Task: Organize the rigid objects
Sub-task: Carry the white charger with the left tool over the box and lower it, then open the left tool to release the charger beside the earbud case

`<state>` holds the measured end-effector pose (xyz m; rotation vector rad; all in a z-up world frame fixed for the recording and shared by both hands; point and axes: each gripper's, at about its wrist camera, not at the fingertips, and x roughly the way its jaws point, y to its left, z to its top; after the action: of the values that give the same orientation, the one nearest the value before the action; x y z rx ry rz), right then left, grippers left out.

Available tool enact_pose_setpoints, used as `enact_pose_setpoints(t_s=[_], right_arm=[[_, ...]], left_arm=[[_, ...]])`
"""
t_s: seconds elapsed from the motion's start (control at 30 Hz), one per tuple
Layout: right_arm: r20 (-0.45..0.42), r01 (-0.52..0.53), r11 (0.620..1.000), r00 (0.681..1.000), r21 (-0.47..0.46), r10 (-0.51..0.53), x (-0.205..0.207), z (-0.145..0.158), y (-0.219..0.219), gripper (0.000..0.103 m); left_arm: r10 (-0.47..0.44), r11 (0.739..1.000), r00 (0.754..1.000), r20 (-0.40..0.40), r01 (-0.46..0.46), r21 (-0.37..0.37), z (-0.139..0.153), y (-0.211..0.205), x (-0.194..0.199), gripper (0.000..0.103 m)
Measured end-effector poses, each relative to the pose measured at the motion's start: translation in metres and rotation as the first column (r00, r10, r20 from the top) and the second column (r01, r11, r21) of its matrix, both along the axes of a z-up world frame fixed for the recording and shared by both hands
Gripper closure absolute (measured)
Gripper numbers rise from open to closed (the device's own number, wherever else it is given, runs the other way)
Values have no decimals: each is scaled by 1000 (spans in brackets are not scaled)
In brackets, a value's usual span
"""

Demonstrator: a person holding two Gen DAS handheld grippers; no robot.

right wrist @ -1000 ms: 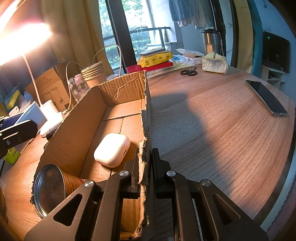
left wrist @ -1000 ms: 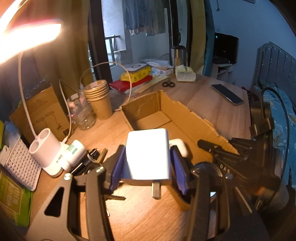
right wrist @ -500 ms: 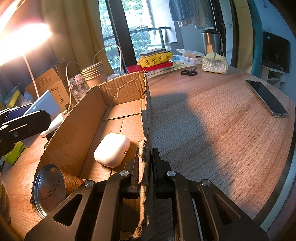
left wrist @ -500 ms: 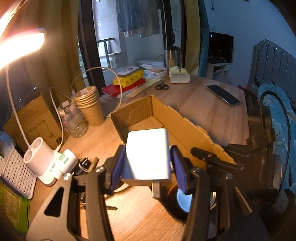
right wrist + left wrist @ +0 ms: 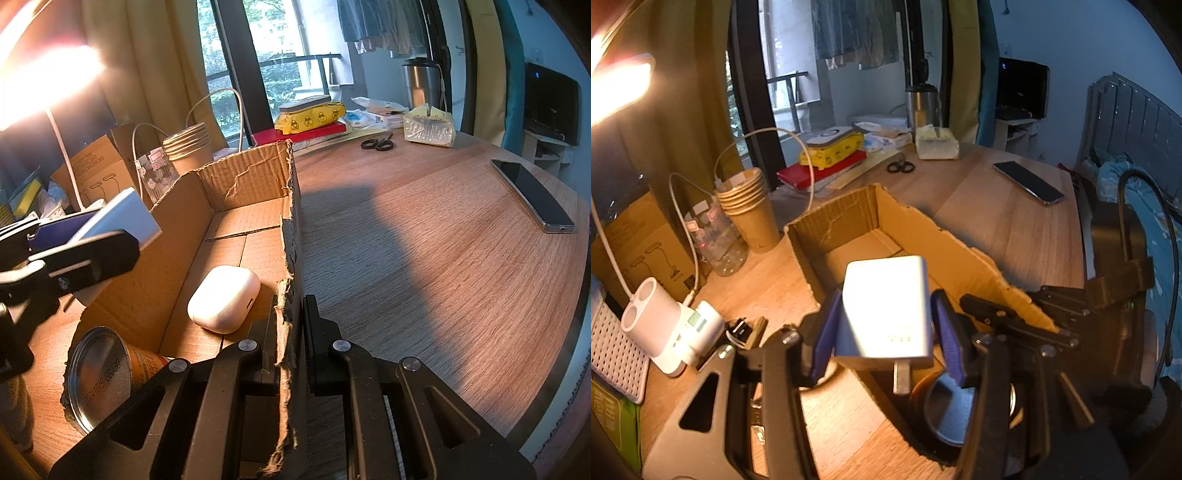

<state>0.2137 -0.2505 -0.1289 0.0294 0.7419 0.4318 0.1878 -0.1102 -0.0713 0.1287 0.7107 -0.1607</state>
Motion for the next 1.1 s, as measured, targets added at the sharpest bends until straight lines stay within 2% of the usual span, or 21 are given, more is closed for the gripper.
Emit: enact_pose_setpoints(t_s=[0.6, 1.1], right_arm=[[0, 0, 1000, 1000, 0, 0, 0, 0, 0, 93], [-2, -3, 1000, 1000, -3, 3, -1, -2, 5, 92]], left_arm=[[-31, 999, 997, -64, 32, 20, -24, -12, 14, 53], [-13, 999, 998, -67, 17, 49, -21, -15, 13, 49]])
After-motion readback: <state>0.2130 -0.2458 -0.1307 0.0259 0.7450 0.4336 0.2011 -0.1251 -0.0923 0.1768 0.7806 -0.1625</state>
